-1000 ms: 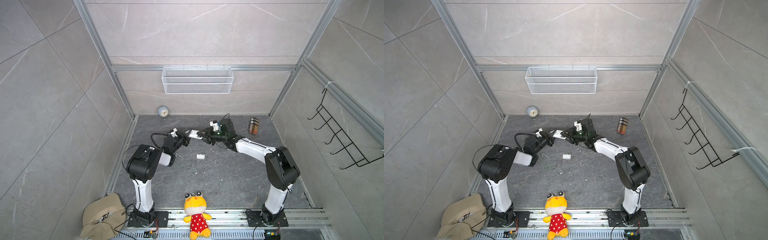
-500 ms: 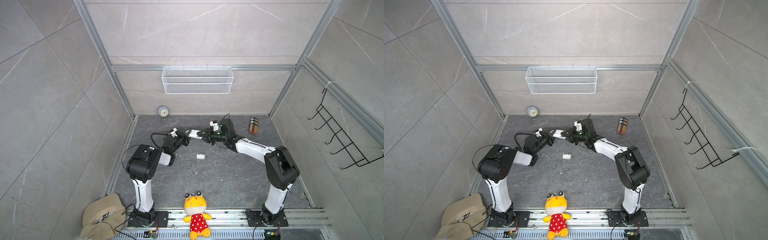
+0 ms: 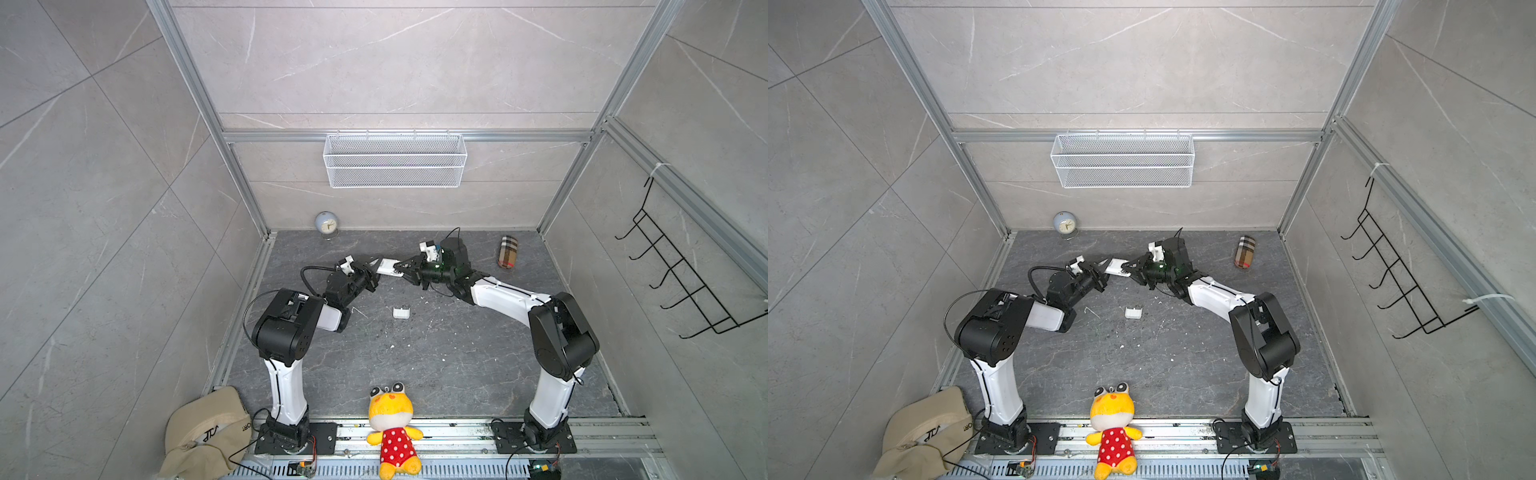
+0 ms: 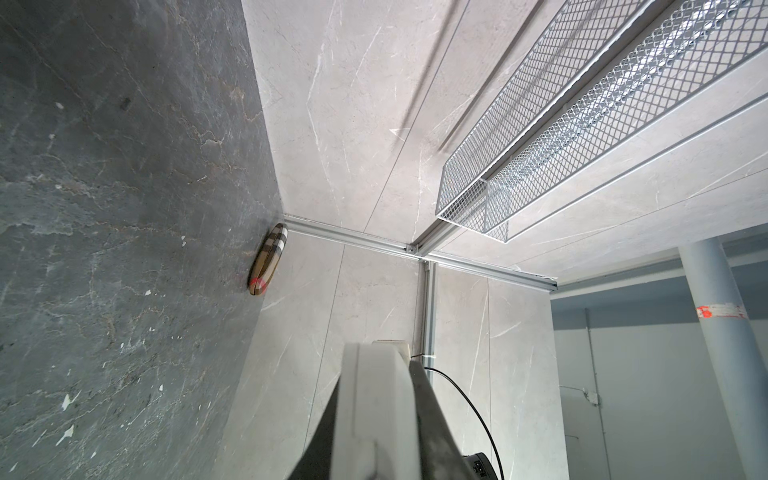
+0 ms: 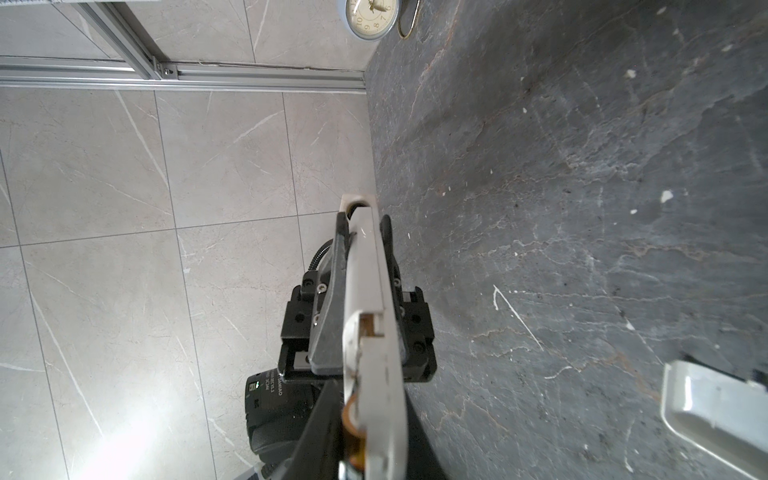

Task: Load the batteries into the remote control

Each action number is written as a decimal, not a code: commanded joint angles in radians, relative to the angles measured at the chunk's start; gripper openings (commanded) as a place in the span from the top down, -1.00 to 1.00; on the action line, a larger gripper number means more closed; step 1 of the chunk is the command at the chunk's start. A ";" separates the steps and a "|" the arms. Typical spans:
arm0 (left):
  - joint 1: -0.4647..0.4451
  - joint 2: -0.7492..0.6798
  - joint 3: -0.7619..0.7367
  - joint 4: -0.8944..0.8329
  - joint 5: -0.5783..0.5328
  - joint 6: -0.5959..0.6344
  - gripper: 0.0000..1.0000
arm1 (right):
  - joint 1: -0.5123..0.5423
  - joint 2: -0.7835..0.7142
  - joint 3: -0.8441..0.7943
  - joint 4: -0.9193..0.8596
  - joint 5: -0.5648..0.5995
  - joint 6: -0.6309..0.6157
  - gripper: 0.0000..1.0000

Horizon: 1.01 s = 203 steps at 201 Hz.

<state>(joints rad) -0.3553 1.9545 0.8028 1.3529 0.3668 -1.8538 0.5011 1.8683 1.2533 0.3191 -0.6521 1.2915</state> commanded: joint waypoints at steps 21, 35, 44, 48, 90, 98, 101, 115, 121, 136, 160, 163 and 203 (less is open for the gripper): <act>-0.004 -0.055 0.036 0.053 -0.008 0.007 0.90 | 0.007 0.022 -0.012 0.000 0.000 -0.021 0.68; -0.004 -0.055 0.035 0.052 -0.007 0.007 0.90 | 0.007 0.020 -0.004 -0.008 -0.007 -0.032 0.46; -0.004 -0.055 0.032 0.053 -0.005 0.007 0.90 | 0.005 0.019 0.008 -0.029 -0.010 -0.052 0.31; -0.004 -0.055 0.032 0.052 -0.004 0.008 0.90 | 0.005 0.017 0.012 -0.038 -0.012 -0.061 0.25; 0.009 -0.071 0.008 0.043 0.024 0.014 0.90 | -0.012 -0.008 0.177 -0.424 -0.019 -0.458 -0.60; 0.010 -0.077 0.003 0.031 0.026 0.019 0.90 | -0.015 -0.011 0.212 -0.492 -0.020 -0.564 -0.68; 0.011 -0.080 0.000 0.027 0.027 0.022 0.90 | -0.016 -0.012 0.224 -0.514 -0.019 -0.594 -0.71; 0.012 -0.088 -0.006 0.009 0.033 0.027 0.90 | -0.018 -0.019 0.269 -0.589 -0.023 -0.727 -0.81; 0.012 -0.089 -0.007 0.004 0.033 0.027 0.90 | -0.017 -0.020 0.281 -0.613 -0.020 -0.769 -0.84; 0.013 -0.092 -0.008 0.002 0.037 0.023 0.90 | -0.016 -0.020 0.309 -0.670 -0.010 -0.857 -0.85; 0.013 -0.099 -0.003 -0.018 0.049 0.018 0.90 | -0.016 -0.008 0.327 -0.715 -0.004 -0.935 -0.83; 0.013 -0.100 -0.002 -0.022 0.050 0.019 0.90 | -0.016 -0.008 0.326 -0.714 -0.005 -0.939 -0.82; 0.013 -0.130 -0.004 -0.098 0.060 0.042 0.90 | -0.012 -0.007 0.323 -0.694 -0.009 -0.947 -0.64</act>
<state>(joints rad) -0.3466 1.8904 0.7963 1.2633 0.3969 -1.8446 0.4835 1.8690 1.5566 -0.3450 -0.6617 0.4126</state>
